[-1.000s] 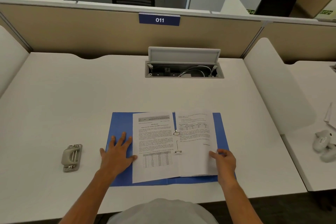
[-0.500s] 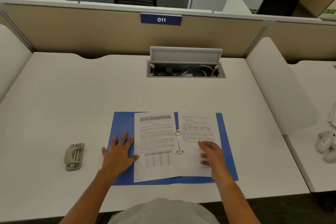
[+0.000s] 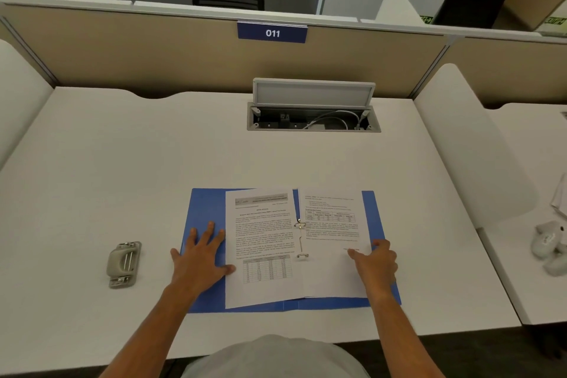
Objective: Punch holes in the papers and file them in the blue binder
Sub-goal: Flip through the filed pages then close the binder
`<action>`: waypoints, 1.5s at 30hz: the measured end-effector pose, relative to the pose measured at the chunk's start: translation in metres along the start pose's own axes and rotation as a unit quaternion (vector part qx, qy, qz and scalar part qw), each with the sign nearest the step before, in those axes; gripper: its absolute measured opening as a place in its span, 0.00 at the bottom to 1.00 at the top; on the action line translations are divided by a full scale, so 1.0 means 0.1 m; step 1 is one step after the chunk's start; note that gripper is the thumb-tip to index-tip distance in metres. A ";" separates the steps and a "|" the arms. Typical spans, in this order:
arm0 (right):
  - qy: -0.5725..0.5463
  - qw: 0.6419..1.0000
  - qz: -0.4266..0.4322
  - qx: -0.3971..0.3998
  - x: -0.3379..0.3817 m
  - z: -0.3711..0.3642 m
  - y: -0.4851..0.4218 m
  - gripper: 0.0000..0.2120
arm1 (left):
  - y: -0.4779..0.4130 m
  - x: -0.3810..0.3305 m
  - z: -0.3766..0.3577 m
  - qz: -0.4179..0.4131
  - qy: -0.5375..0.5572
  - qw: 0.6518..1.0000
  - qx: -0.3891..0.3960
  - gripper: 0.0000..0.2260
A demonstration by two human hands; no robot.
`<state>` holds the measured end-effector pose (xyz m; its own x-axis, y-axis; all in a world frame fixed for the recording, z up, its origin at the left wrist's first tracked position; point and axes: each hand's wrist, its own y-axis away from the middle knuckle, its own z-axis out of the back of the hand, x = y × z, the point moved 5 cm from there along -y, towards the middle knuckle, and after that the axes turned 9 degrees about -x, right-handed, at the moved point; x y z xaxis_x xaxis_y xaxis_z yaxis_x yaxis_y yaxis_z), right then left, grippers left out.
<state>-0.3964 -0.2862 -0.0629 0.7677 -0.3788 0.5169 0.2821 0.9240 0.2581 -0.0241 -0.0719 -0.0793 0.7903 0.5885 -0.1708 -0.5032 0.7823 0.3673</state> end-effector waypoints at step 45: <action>-0.198 0.934 0.146 0.260 1.37 -0.63 1.30 0.12 | 0.20 -0.90 0.61 0.140 0.540 0.830 -0.022 0.28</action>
<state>-0.2184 -0.2150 -0.0098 0.4655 -0.1987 0.8625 -0.3030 0.8798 0.3662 -0.0838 -0.1212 -0.0009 -0.1217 0.5692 -0.8132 -0.6448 0.5775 0.5007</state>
